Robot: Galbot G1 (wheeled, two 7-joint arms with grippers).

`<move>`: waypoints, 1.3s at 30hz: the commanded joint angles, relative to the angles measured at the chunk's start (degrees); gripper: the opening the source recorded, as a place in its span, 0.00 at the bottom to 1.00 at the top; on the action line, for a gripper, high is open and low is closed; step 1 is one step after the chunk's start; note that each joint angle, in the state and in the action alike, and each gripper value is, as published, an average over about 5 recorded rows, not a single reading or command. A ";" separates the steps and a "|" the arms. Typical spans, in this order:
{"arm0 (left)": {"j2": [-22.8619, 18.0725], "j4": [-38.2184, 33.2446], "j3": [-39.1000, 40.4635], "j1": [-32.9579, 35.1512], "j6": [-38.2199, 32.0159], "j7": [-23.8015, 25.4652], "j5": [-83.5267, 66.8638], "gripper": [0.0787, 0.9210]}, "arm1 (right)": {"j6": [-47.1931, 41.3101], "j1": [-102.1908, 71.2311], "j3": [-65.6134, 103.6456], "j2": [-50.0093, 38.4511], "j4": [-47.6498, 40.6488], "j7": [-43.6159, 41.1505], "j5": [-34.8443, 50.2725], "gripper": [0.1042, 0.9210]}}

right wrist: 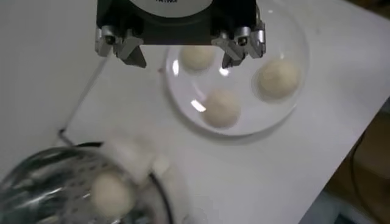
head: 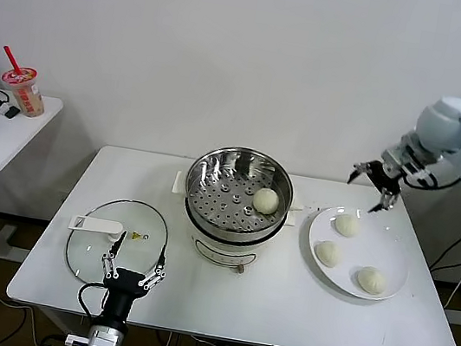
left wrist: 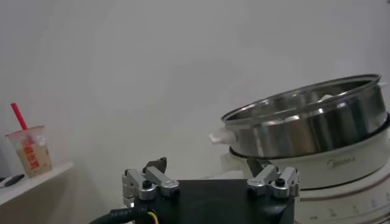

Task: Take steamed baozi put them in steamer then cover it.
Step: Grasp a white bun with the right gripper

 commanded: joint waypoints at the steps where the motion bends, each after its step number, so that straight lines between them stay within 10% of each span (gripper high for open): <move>1: -0.09 0.05 0.40 -0.42 0.11 -0.09 -0.05 0.88 | -18.26 16.00 -9.28 11.15 4.10 3.95 23.92 0.88; 18: -1.43 -0.53 1.22 -1.45 0.67 -0.77 -0.51 0.88 | -36.98 4.94 -12.19 21.52 0.23 10.91 29.88 0.88; 39: -0.79 0.97 1.58 -2.46 1.02 -0.90 -1.23 0.88 | -39.59 -4.47 -12.92 27.38 -6.74 12.60 31.96 0.88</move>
